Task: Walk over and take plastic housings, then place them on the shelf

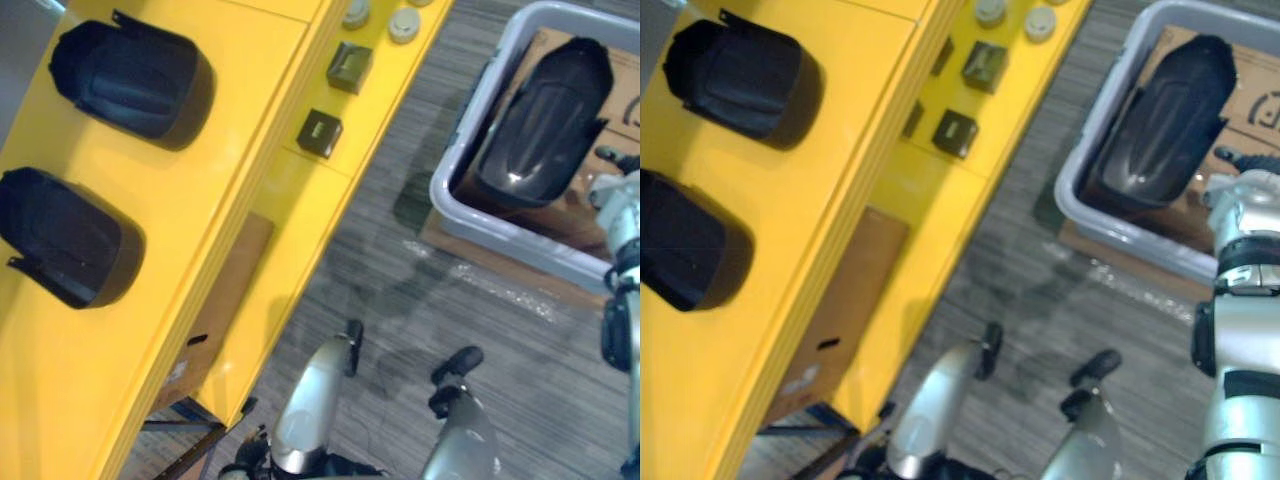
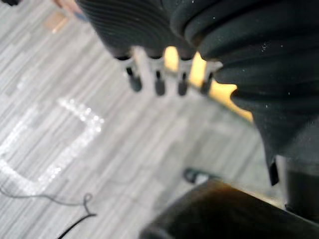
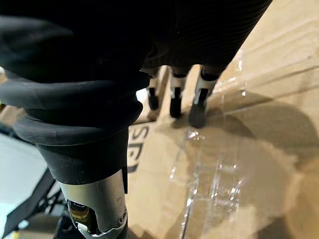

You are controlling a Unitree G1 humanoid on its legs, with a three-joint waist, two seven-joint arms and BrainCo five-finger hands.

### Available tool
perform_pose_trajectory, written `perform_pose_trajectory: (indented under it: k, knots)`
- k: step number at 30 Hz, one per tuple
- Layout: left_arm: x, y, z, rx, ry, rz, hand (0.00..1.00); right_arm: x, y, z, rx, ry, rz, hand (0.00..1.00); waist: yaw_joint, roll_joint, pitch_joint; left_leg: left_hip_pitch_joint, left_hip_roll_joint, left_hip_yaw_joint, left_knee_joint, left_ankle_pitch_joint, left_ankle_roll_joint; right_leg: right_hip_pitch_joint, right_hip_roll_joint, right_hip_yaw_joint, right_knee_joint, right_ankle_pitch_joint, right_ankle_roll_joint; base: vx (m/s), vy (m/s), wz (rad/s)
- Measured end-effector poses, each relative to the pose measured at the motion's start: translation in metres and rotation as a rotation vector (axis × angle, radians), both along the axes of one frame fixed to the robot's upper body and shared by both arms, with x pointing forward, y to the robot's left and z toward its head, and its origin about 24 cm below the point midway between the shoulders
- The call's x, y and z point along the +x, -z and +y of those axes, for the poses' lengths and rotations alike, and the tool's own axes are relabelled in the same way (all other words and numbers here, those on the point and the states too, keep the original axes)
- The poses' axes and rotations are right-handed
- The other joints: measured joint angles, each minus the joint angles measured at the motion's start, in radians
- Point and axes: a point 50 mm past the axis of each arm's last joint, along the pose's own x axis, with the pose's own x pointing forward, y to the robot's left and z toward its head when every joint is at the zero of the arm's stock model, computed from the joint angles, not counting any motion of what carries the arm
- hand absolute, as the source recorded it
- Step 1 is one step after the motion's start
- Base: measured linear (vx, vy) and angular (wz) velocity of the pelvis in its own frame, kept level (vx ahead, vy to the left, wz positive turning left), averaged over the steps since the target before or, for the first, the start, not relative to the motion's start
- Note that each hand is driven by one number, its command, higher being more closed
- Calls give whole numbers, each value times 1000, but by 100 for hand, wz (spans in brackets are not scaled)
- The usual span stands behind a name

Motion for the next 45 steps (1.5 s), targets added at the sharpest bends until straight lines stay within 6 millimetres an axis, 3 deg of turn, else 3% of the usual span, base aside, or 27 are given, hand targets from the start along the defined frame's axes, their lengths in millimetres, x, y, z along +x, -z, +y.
perform_pose_trajectory:
  k: [7,17,21,26,29,36,45]
  knots:
    - [4,1,-4,-11,9,6,0,-4,-9,-6,-112,8,15,0,13,25,-18,-14,4,3,5,0,0,-17,2,0,-2,-1,-2,-14,4,-1]
    - [9,-1,-7,-24,-3,-17,0,-9,-17,-6,-142,215,-42,0,44,25,-18,-22,11,4,5,0,-1,-24,6,-6,0,-4,-6,-10,3,0]
    - [10,-2,-7,-26,-3,-26,0,-8,-50,4,-184,261,-201,0,46,25,-18,-11,12,3,5,0,-1,-18,1,-13,15,-12,-10,0,0,0]
    - [10,-2,-7,-25,0,-22,0,-9,-102,34,-419,269,-449,0,46,25,-18,9,12,-3,-3,2,-4,-8,-6,-22,35,-37,-13,-22,0,3]
    - [9,-2,-7,-21,10,-21,0,-9,-117,50,-510,265,-551,0,49,25,-18,23,12,-4,-18,7,-12,-7,-9,-24,44,-45,-15,-12,-4,1]
    - [9,-2,-6,-18,16,-18,0,-3,-119,64,-547,196,-567,0,49,25,-18,26,12,-7,-25,9,-15,-15,-17,-29,72,-69,-17,1,0,0]
    - [7,0,-6,-49,1,-7,0,12,-70,53,-402,181,-327,0,57,25,-18,20,8,-18,-24,9,-15,-26,-32,-42,109,-97,-18,2,4,4]
